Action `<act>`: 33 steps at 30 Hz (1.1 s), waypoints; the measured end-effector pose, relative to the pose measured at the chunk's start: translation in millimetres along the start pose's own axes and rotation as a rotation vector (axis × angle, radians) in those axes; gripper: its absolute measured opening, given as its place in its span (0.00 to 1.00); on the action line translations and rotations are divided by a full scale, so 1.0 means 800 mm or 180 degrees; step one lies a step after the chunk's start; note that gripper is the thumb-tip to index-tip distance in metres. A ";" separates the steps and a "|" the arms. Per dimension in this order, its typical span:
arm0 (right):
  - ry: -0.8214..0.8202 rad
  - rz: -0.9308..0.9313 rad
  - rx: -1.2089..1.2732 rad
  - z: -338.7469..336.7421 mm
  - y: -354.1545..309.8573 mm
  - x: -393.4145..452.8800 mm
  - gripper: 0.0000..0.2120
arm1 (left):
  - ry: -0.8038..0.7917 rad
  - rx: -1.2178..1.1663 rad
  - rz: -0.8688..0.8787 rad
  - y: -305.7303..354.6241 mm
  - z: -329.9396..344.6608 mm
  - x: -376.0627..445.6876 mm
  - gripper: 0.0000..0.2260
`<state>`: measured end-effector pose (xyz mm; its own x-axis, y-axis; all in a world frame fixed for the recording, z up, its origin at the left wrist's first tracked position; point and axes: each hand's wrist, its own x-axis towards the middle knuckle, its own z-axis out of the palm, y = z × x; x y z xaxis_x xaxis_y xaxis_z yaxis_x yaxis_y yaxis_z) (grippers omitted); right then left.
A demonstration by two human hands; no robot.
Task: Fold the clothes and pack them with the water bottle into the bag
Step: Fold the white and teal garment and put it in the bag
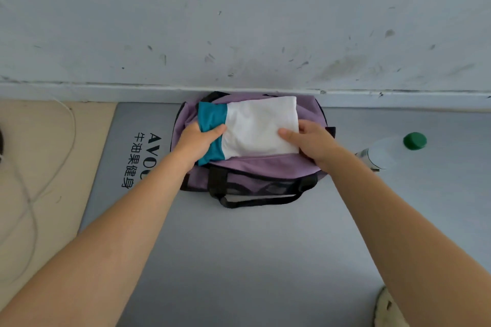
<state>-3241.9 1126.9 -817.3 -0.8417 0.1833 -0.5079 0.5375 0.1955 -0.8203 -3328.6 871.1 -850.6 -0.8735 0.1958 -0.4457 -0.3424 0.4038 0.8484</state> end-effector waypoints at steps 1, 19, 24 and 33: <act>0.0160 -0.0014 -0.0365 0.003 0.000 0.008 0.15 | -0.0056 0.0403 0.0070 -0.001 -0.002 0.003 0.19; 0.0867 -0.0936 -0.2785 -0.027 -0.050 -0.031 0.21 | 0.0513 0.4368 0.1698 0.077 -0.084 -0.041 0.31; 0.0149 -0.0726 -0.2901 -0.035 -0.036 -0.064 0.27 | 0.0194 0.4627 0.1723 0.057 -0.083 -0.083 0.37; 0.0957 -0.0838 -0.4055 -0.028 -0.036 -0.060 0.22 | 0.0397 0.4638 0.1292 0.057 -0.070 -0.080 0.36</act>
<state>-3216.1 1134.4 -763.1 -0.9717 0.1730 -0.1610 0.1727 0.9848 0.0159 -3308.2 827.0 -767.2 -0.8700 0.4633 -0.1686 0.4867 0.8617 -0.1438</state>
